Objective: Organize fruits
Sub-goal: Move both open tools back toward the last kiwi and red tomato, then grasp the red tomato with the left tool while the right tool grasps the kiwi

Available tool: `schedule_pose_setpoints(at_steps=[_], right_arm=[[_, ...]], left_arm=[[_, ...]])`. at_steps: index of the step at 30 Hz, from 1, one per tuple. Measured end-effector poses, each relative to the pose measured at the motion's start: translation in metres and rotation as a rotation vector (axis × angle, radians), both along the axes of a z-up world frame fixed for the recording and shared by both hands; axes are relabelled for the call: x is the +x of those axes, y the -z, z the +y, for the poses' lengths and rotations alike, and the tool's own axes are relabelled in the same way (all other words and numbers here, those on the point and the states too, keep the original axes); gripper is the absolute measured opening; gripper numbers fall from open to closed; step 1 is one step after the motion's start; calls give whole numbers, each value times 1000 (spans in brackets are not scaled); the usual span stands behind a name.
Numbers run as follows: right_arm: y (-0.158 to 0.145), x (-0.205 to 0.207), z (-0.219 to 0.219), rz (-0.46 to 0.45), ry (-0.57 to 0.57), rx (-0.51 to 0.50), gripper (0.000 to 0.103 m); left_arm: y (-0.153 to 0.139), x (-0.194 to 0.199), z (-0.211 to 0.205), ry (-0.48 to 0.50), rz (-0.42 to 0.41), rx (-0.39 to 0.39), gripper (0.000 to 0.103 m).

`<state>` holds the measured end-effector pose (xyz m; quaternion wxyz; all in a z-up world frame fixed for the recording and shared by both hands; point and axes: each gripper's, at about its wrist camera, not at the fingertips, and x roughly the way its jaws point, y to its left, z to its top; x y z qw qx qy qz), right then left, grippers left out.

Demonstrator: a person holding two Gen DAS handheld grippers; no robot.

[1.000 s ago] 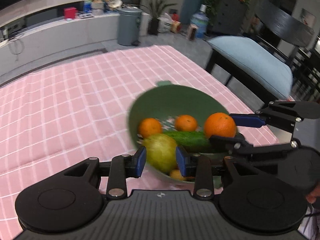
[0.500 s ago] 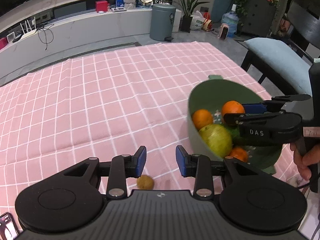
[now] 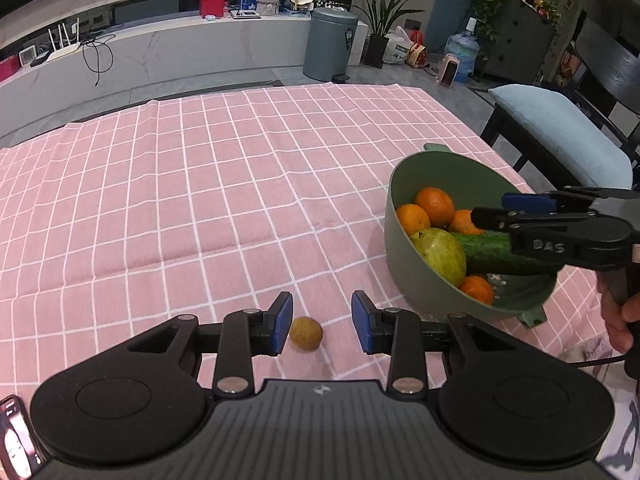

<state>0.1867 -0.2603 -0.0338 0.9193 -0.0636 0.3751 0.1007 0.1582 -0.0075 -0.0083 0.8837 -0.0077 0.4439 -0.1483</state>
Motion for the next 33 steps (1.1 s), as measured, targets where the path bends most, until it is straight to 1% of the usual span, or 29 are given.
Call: schedule_pose_setpoints(at_steps=[6, 12, 14, 19, 21, 23, 25, 28, 32, 33], right_arm=[[-24, -43, 10, -77, -47, 78, 43], [-38, -79, 31, -109, -129, 169, 43], [-38, -89, 40, -111, -165, 177, 43], [-19, -103, 63, -68, -231, 149, 42], [-9, -105, 69, -48, -240, 129, 41], [1, -105, 74, -22, -248, 120, 37], [11, -103, 79, 5, -255, 109, 36], [22, -102, 85, 23, -270, 85, 36], [32, -102, 91, 38, -292, 56, 36], [34, -101, 92, 40, -293, 48, 34]], left_arm=[[-6, -17, 7, -1, 15, -8, 41], [-6, -29, 11, -2, 18, -7, 41], [-3, -33, 12, -2, 25, -3, 41], [5, -39, 18, -5, 35, -21, 41], [10, -41, 22, -11, 44, -46, 41], [18, -42, 26, -19, 55, -82, 41], [28, -42, 31, -40, 86, -113, 41], [38, -40, 33, -63, 121, -115, 41], [41, -37, 33, -44, 139, -147, 41], [43, -36, 32, -41, 145, -147, 41]])
